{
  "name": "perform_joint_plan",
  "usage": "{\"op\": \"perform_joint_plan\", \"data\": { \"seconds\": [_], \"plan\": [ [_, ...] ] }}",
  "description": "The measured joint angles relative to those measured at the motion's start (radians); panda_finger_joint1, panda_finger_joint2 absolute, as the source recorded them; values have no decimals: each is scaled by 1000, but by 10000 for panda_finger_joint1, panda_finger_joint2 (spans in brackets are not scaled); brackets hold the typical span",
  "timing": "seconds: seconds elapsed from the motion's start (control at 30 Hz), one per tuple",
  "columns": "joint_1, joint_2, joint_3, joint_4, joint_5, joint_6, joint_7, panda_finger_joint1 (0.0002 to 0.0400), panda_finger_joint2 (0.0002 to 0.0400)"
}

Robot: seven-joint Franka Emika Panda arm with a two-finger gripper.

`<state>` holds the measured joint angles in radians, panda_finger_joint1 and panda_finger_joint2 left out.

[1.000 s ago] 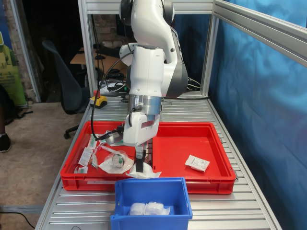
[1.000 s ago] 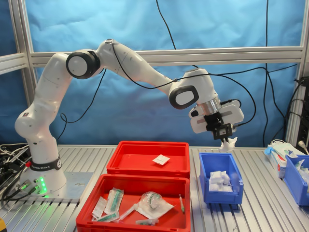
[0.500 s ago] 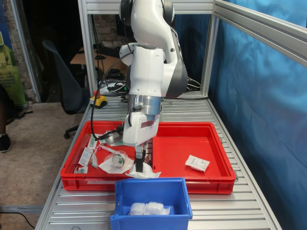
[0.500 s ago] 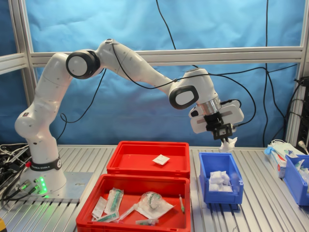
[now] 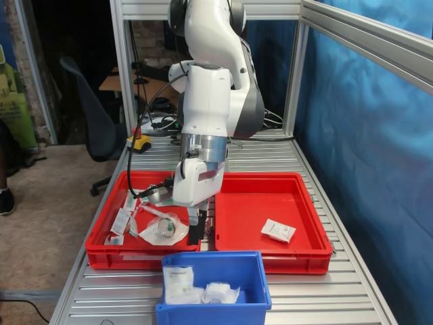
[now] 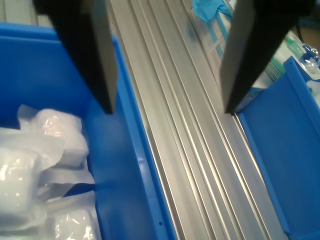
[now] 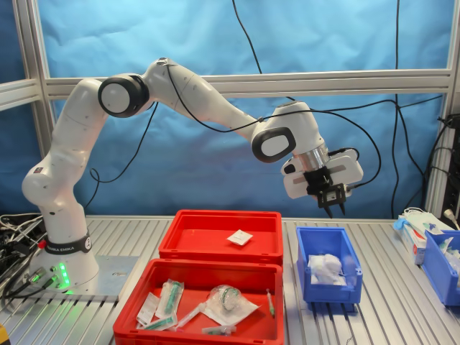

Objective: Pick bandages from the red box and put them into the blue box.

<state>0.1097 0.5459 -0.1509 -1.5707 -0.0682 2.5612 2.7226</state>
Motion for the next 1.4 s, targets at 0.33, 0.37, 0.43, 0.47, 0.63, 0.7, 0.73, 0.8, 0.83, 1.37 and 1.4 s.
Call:
{"op": "perform_joint_plan", "data": {
  "seconds": [0.33,0.37,0.43,0.47,0.63,0.7,0.73,0.8,0.83,1.37,1.4],
  "plan": [
    [0,0,-1,0,0,0,0,223,223],
    [0,0,-1,0,0,0,0,223,223],
    [0,0,-1,0,0,0,0,223,223],
    [0,0,-1,0,0,0,0,273,273],
    [0,0,-1,0,0,0,0,323,323],
    [0,0,-1,0,0,0,0,323,323],
    [1,0,-1,0,0,0,0,323,323],
    [2,0,-2,0,0,0,0,323,323],
    [6,0,-3,0,0,0,0,373,373],
    [61,-44,12,-3,0,0,-18,400,400],
    [63,-50,15,-5,0,0,-21,400,400]
  ]
}}
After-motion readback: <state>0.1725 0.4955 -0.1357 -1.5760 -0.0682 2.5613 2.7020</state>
